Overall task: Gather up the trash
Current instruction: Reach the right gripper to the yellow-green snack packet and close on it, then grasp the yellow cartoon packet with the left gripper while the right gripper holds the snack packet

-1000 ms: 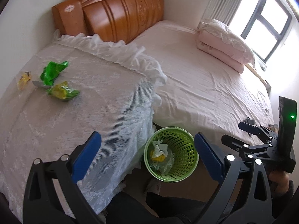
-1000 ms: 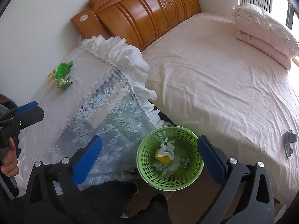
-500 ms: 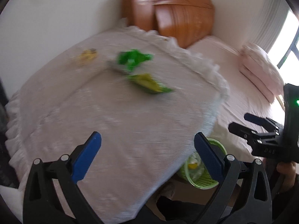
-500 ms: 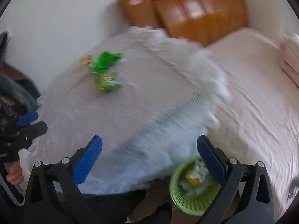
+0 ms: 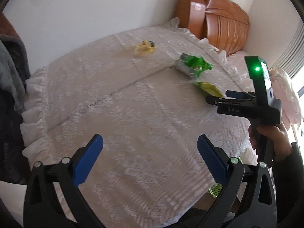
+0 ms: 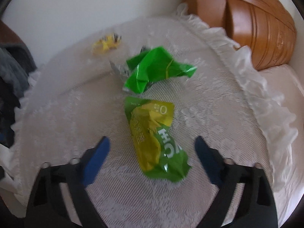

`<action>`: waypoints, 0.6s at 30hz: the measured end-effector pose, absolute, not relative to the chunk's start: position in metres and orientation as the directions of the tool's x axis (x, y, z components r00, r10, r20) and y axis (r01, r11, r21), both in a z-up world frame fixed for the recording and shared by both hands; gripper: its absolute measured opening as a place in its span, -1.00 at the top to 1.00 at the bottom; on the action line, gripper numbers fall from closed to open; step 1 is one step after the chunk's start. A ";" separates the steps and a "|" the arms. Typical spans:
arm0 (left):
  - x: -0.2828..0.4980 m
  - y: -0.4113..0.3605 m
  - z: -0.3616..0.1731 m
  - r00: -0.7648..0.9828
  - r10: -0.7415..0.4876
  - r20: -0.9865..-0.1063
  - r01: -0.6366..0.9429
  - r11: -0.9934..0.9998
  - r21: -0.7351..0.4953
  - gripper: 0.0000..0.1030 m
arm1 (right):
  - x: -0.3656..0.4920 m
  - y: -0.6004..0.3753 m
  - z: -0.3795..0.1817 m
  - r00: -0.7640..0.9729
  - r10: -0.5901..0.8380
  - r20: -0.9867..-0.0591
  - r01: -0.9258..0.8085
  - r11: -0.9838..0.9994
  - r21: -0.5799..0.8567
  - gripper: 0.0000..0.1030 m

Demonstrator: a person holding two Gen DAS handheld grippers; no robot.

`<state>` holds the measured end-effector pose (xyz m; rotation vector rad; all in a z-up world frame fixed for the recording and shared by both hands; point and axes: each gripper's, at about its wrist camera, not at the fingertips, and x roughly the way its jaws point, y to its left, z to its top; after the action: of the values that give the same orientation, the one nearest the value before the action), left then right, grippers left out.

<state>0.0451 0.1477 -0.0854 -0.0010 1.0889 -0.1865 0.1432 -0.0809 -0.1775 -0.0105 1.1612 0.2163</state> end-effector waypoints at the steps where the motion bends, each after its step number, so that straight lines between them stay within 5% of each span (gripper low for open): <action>1: 0.047 0.151 -0.087 0.447 -0.152 -0.882 0.146 0.985 -0.095 -0.85 | 0.145 -0.079 -0.181 0.373 0.146 -0.916 -0.177 0.981 0.085 -0.33; 4: 0.057 0.158 -0.090 0.438 -0.157 -0.885 0.137 0.985 -0.107 -0.85 | 0.146 -0.078 -0.183 0.375 0.116 -0.920 -0.167 0.984 0.056 -0.01; 18: 0.164 0.142 -0.103 0.467 -0.182 -0.866 0.238 0.968 -0.075 -0.85 | 0.127 -0.094 -0.136 0.459 0.193 -0.867 -0.038 0.979 0.198 0.17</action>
<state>0.1644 0.1418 -0.1035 0.0585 1.0546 -0.2577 0.1273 -0.0940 -0.1358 0.1581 1.0853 0.1432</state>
